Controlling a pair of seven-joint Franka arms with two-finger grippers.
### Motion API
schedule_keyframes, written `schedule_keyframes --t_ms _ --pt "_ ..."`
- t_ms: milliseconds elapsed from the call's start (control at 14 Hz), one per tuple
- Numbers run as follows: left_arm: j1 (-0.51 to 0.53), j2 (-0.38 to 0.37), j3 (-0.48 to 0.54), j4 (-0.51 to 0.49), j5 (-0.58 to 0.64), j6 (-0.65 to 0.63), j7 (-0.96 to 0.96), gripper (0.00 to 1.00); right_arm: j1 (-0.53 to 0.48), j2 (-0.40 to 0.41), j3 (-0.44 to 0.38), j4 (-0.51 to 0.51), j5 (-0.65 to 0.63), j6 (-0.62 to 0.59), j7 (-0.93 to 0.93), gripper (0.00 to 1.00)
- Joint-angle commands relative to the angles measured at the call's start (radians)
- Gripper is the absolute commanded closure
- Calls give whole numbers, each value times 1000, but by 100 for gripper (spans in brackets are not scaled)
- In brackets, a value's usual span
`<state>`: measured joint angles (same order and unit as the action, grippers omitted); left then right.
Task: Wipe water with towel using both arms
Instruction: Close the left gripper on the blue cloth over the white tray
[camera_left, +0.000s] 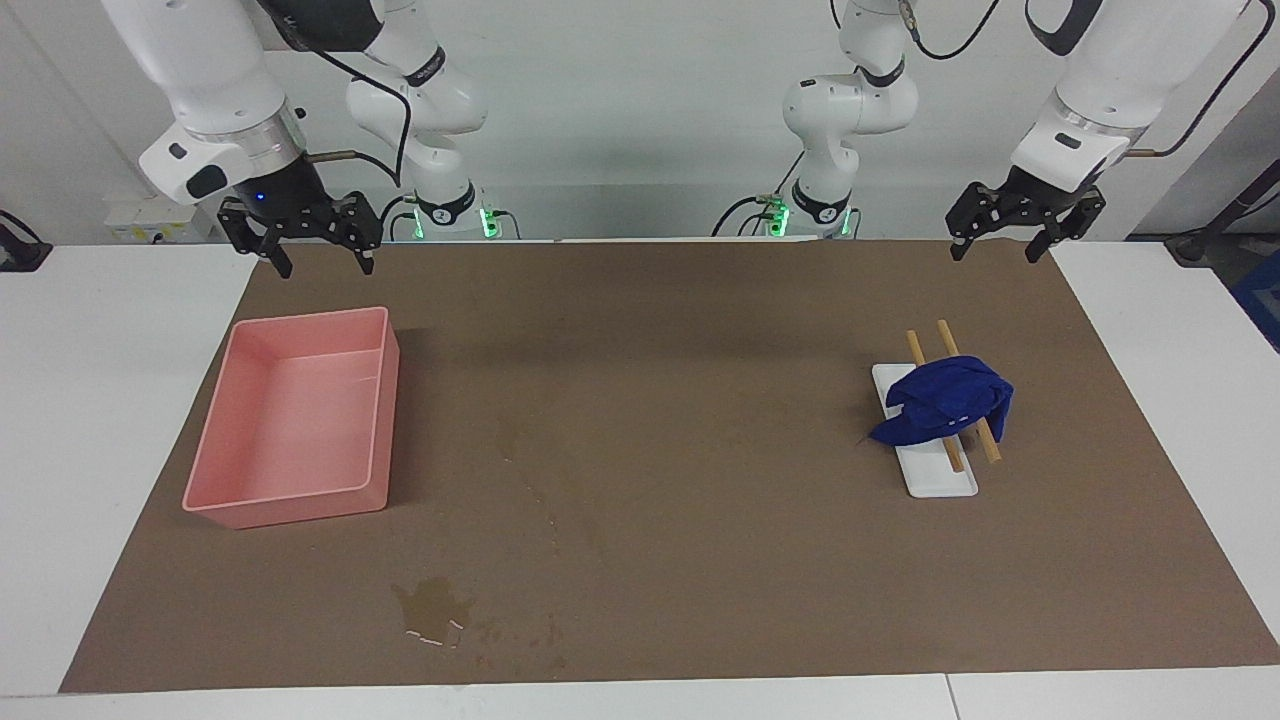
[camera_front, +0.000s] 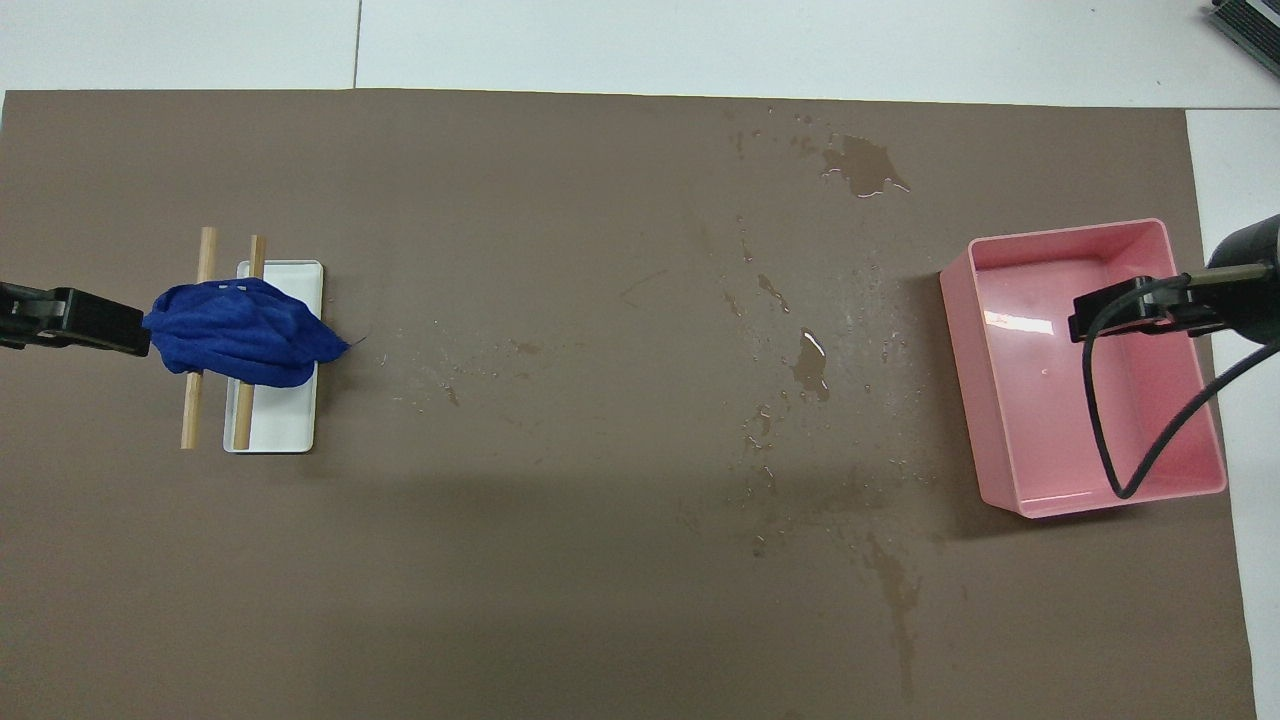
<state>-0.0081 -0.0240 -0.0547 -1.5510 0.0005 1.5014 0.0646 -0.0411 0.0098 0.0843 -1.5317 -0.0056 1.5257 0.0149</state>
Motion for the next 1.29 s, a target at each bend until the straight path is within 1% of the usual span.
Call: schedule_keyframes --t_ms 0,214,357,429,571,643,786,857,929,1000,1071,1143,1214 --pt "-1 -22 4 -31 -7 19 1 0 -3 9 2 13 19 1 -12 0" --pt "0 -22 6 -34 -5 23 -3 0 -3 7 2 5 19 4 -12 0" --pt "25 -27 9 -50 -5 45 -11 0 -3 -1 2 -13 19 5 -12 0" --pt "39 -40 10 -95 -5 118 -9 0 -3 -10 2 -33 21 5 -10 0" --pt "42 -88 10 -232 -4 303 -6 0 -3 -27 2 -65 36 5 -18 0" --pt "43 -99 10 -294 -4 386 -6 0 -3 -27 2 -64 35 4 -32 0" --pt "46 -79 10 -345 1 474 -8 0 -3 -31 2 -65 27 -10 -32 0" --pt "68 -61 9 -371 12 526 -8 0 -6 -33 2 -68 27 -13 -32 0" --pt "71 -56 10 -412 13 583 -11 0 -6 -33 2 -68 27 -21 -30 0" --pt "73 -51 10 -466 13 646 -23 0 -9 -31 2 -65 16 -3 -47 0" --pt "77 -50 10 -503 13 681 -58 0 -5 -30 2 -65 16 25 -59 0" --pt "77 -42 9 -530 13 721 -112 0 0 -30 2 -71 16 60 -53 0" --pt "76 -36 9 -558 13 765 -158 0 1 -31 3 -90 33 74 -9 0"
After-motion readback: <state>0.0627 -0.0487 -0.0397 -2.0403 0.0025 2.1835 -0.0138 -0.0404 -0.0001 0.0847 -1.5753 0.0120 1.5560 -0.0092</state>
